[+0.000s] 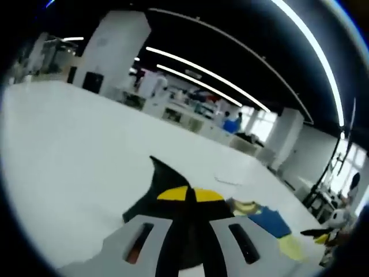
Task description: Fold the garment on the visible template until the final outline fits inside the template.
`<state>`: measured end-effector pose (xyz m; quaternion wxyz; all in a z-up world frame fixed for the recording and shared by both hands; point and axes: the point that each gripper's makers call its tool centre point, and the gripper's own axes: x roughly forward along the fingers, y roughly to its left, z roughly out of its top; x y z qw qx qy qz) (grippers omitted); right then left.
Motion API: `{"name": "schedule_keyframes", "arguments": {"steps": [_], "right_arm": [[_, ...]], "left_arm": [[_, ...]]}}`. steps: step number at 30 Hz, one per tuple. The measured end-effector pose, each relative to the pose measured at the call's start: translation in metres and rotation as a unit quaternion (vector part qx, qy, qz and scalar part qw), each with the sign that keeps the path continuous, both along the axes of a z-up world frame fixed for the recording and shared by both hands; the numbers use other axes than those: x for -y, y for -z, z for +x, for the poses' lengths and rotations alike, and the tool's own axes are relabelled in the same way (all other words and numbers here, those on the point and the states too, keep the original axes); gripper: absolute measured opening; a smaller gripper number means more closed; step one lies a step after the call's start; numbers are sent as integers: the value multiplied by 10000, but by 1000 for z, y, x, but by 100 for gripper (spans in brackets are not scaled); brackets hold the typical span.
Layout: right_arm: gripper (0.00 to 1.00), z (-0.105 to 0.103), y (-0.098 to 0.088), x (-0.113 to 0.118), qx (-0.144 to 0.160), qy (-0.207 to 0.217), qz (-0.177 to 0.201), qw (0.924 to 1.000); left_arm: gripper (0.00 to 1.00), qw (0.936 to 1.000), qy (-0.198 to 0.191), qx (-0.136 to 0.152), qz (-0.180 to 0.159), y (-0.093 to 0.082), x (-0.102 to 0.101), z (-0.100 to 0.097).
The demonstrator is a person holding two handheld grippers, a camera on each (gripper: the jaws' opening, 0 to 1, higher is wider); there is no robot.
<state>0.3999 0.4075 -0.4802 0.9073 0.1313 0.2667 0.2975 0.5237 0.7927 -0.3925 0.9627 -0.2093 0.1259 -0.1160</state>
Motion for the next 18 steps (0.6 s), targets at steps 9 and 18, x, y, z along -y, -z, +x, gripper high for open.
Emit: {"name": "schedule_keyframes", "arguments": {"steps": [9,18], "right_arm": [[97,-5,2,11,-6,136,59,9999],[97,-3,2,23,12,287,103,9995]], "left_arm": [[0,9978,628,89,-215,-7,81,27],[0,9914,1171,288,-510,-28,157,43]]}}
